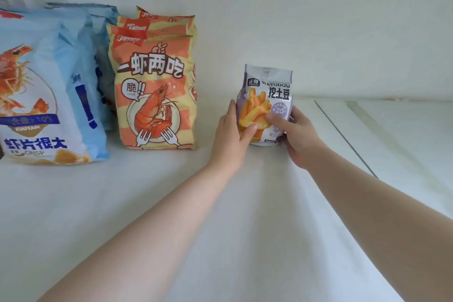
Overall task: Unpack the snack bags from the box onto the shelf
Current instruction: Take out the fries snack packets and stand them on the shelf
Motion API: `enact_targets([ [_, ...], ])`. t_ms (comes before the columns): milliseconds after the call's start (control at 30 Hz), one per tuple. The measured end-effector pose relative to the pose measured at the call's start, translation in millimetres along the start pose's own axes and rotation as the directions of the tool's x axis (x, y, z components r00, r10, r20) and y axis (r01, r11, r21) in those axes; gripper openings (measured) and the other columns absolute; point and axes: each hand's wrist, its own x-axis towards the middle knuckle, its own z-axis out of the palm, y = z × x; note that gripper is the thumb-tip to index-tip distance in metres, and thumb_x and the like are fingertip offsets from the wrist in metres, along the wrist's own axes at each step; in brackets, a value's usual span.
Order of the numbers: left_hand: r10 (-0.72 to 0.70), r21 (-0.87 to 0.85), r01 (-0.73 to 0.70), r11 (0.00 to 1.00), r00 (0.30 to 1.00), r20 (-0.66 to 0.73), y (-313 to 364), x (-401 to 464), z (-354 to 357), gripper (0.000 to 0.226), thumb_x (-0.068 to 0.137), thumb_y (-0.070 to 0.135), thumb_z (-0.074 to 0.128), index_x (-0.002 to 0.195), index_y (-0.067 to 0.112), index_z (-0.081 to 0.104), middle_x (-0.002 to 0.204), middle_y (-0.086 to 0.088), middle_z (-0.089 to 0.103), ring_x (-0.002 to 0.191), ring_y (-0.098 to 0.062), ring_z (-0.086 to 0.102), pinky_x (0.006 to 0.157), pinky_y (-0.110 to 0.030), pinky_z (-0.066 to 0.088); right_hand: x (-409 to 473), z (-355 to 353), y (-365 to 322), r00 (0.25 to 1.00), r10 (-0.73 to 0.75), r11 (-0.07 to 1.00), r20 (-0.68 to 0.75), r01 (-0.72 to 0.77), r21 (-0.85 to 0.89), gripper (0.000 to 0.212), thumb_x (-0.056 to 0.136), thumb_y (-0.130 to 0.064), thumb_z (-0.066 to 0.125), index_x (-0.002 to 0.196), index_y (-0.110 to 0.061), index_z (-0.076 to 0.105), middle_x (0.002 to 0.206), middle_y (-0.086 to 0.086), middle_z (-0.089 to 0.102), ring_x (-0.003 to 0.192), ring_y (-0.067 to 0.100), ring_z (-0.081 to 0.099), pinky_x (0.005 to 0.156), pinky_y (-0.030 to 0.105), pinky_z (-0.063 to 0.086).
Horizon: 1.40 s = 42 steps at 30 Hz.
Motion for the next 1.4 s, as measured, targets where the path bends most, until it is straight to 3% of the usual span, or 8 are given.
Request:
enact_targets([
  [200,-0.104,-0.066,0.093,0.993,0.976,-0.194,-21,38,23,0.063,0.082,0.031,0.073,0.136,0.02,0.043,0.117,-0.005,0.059,0.101,-0.019,0.06,0.09,-0.038,0.05,42,-6,12,0.999,-0.04,0.998,-0.033,0.039,-0.048,0.042,0.075,-0.025,0.084,0.111,-0.016,0.065,0.111,0.012,0.071,0.093,0.029,0.071,0.088,0.047,0.055],
  [400,-0.163,-0.138,0.111,0.984,0.869,-0.468,-32,97,35,0.056,0.085,0.007,0.067,0.136,0.013,0.044,0.127,-0.006,0.055,0.113,-0.02,0.056,0.097,-0.038,0.046,106,26,6,0.992,-0.121,0.989,-0.015,0.12,-0.083,0.039,0.081,-0.016,0.079,0.116,-0.012,0.062,0.1,0.006,0.072,0.082,0.017,0.067,0.07,0.023,0.056],
  [567,-0.245,-0.227,0.134,0.965,0.775,-0.582,-48,135,35,0.058,0.089,0.004,0.06,0.142,0.01,0.039,0.138,-0.007,0.05,0.127,-0.022,0.048,0.106,-0.041,0.041,149,60,19,0.987,-0.162,0.983,0.019,0.163,-0.082,0.033,0.079,-0.015,0.081,0.106,-0.017,0.063,0.102,0.013,0.072,0.088,0.023,0.067,0.087,0.043,0.056],
  [733,-0.323,-0.265,0.199,0.943,0.732,-0.599,-53,149,34,0.059,0.092,0.01,0.058,0.146,0.009,0.032,0.142,-0.008,0.046,0.131,-0.022,0.044,0.109,-0.034,0.036,172,75,25,0.981,-0.194,0.973,0.002,0.193,-0.127,0.037,0.077,-0.02,0.083,0.108,-0.015,0.063,0.099,0.012,0.072,0.089,0.026,0.07,0.086,0.045,0.058],
  [933,-0.362,-0.294,0.221,0.93,0.698,-0.618,-57,156,31,0.05,0.089,0.009,0.061,0.136,0.011,0.045,0.13,-0.006,0.057,0.118,-0.023,0.055,0.101,-0.038,0.044,176,75,31,0.982,-0.19,0.973,-0.007,0.187,-0.135,0.045,0.076,-0.023,0.084,0.114,-0.014,0.061,0.098,0.012,0.073,0.095,0.032,0.07,0.086,0.05,0.057],
  [1167,-0.351,-0.262,0.235,0.936,0.691,-0.633,-54,156,28,0.047,0.09,0.011,0.061,0.136,0.012,0.047,0.131,-0.005,0.058,0.118,-0.024,0.055,0.099,-0.037,0.045,171,72,27,0.984,-0.176,0.977,0.008,0.175,-0.122,0.034,0.08,-0.015,0.08,0.109,-0.015,0.063,0.101,0.013,0.074,0.1,0.034,0.069,0.091,0.049,0.055],
  [1300,-0.34,-0.235,0.245,0.94,0.703,-0.624,-54,155,28,0.049,0.092,0.011,0.059,0.138,0.01,0.044,0.133,-0.009,0.054,0.121,-0.025,0.053,0.101,-0.038,0.043,169,72,25,0.982,-0.189,0.971,0.008,0.188,-0.149,0.036,0.081,-0.017,0.08,0.112,-0.017,0.062,0.099,0.01,0.074,0.092,0.026,0.071,0.087,0.039,0.058],
  [1400,-0.33,-0.201,0.262,0.944,0.719,-0.612,-51,153,28,0.055,0.093,0.014,0.058,0.143,0.007,0.036,0.14,-0.013,0.047,0.13,-0.026,0.044,0.108,-0.035,0.035,166,69,23,0.985,-0.171,0.973,0.0,0.169,-0.154,0.051,0.081,-0.02,0.079,0.126,-0.016,0.056,0.101,0.003,0.072,0.082,0.008,0.069,0.068,0.016,0.053],
])
